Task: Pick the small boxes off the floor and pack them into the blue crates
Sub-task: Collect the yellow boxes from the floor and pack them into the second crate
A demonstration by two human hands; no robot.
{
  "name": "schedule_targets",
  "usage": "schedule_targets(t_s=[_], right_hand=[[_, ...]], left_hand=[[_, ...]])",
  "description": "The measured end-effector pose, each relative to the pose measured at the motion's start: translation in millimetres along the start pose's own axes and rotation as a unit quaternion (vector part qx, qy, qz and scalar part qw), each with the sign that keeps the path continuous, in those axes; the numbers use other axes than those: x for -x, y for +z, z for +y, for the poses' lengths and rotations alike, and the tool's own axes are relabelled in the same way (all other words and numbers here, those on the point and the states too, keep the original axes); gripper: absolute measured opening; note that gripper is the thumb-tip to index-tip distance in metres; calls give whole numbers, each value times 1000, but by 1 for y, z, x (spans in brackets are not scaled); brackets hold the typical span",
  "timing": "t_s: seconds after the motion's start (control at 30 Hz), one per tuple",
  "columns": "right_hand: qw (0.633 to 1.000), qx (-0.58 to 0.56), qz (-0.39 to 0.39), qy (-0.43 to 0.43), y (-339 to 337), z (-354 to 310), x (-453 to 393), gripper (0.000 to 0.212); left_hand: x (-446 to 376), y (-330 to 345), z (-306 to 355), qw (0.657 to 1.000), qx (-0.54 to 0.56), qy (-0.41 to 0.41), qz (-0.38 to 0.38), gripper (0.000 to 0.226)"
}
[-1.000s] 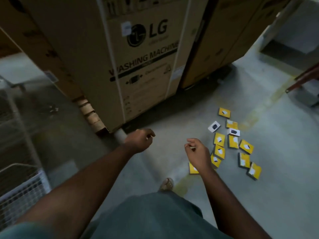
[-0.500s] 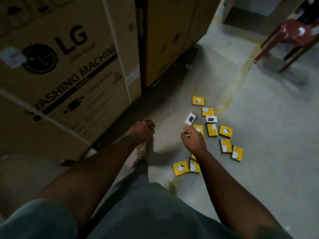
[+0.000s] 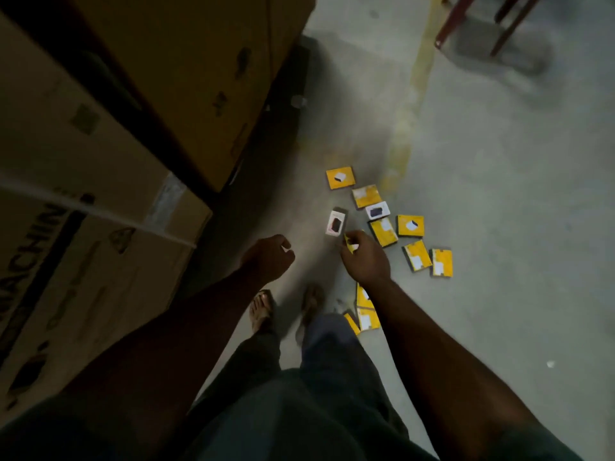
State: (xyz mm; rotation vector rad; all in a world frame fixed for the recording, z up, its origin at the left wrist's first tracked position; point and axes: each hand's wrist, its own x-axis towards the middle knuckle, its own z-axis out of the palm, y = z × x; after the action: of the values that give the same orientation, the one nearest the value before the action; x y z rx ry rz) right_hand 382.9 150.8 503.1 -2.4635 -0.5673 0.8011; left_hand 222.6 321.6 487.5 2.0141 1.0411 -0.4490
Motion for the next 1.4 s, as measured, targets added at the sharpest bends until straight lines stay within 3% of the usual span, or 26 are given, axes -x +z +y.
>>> schedule_targets(t_s=[0.13,0.3,0.47,0.6,0.7,0.8,0.87,1.0,1.2,1.3,1.4], right_hand=[[998,-18,32,56,4,41,-76,25],[992,-55,29,108,65,134,-223,35],[993,-2,-23,118,147,250,-356,31],[993,32,23,116,197,330,-435,38],[990,93,59,83,223,378,-487,41],[970,227,21,80,241,414,-529,65],[960,269,-3,81,253,435,-544,84],[932,358,18,46,254,451,-554,94],[928,373,7,-18,235,436,-573,69],[949,305,-26,-82,230,398,-556,79],[997,46,-31,-60,207,325,-514,56]], left_hand=[[-88,32,47,1000,16,-8,3,36],[-241,122,68,998,17,-54,7,30],[-378,246,42,995,6,-95,-33,44],[-463,322,17,996,14,-89,-5,53],[-520,362,-4,992,26,-124,13,74],[-563,398,-19,987,27,-159,-3,101],[-583,418,-24,984,32,-174,-3,105],[-598,440,-33,982,36,-183,22,98],[-564,414,-54,971,143,-194,-8,90],[-527,370,-63,947,261,-184,-25,74],[-482,305,-55,895,409,-171,-58,67]])
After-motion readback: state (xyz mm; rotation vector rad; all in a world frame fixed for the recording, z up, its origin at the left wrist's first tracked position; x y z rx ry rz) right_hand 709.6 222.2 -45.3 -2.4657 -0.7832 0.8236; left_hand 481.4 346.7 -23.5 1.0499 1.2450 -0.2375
